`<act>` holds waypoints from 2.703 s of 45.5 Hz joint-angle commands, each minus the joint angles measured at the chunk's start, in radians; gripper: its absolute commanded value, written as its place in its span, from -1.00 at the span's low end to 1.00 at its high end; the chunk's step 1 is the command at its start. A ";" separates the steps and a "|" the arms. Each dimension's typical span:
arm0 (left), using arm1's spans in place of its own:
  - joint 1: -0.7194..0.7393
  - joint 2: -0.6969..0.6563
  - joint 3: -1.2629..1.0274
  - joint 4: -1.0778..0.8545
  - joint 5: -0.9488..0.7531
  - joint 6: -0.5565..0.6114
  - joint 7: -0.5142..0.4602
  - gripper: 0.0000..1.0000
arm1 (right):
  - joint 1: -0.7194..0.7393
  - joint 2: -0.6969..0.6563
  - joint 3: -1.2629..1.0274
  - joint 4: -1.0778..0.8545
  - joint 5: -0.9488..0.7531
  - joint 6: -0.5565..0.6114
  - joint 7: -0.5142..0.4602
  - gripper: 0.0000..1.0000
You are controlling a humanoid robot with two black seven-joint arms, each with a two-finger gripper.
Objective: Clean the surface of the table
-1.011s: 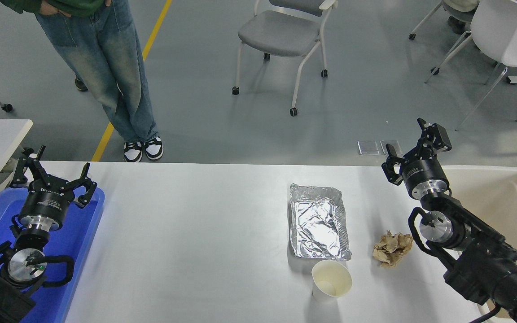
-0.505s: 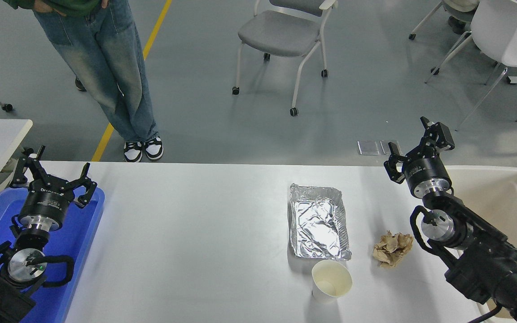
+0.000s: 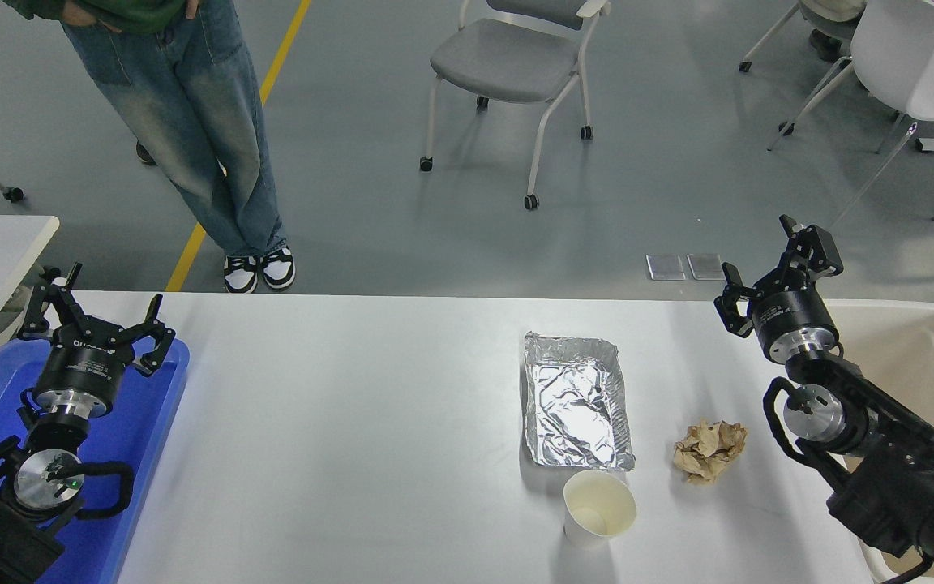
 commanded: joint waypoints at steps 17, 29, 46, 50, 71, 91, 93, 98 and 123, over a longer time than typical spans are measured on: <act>0.000 0.000 0.000 0.000 -0.001 0.000 -0.001 1.00 | 0.006 -0.002 -0.006 0.008 0.001 0.001 -0.003 0.98; 0.000 0.000 0.000 0.000 -0.001 0.000 0.000 1.00 | 0.023 -0.005 -0.089 0.017 0.008 -0.016 -0.064 0.98; 0.000 0.000 0.000 0.000 -0.001 0.000 0.000 1.00 | 0.014 -0.060 -0.101 0.097 0.008 -0.051 -0.078 0.98; 0.000 0.000 0.000 0.000 -0.001 0.000 -0.001 1.00 | 0.015 -0.082 -0.110 0.112 0.001 -0.067 -0.078 0.98; 0.000 0.000 0.000 0.000 0.000 0.000 -0.001 1.00 | 0.006 -0.258 -0.198 0.281 -0.004 -0.019 -0.237 0.98; 0.000 0.000 0.000 0.000 -0.001 0.000 -0.001 1.00 | 0.001 -0.365 -0.280 0.457 -0.203 0.085 -0.257 0.98; 0.000 -0.001 0.000 0.000 -0.001 0.000 0.000 1.00 | 0.001 -0.378 -0.291 0.474 -0.226 0.096 -0.256 0.98; 0.000 0.000 0.000 0.000 -0.001 0.000 -0.001 1.00 | 0.003 -0.424 -0.317 0.522 -0.274 0.140 -0.257 0.98; 0.000 -0.001 0.000 0.000 -0.001 0.000 0.000 1.00 | 0.072 -0.641 -0.389 0.733 -0.656 0.439 -0.263 0.98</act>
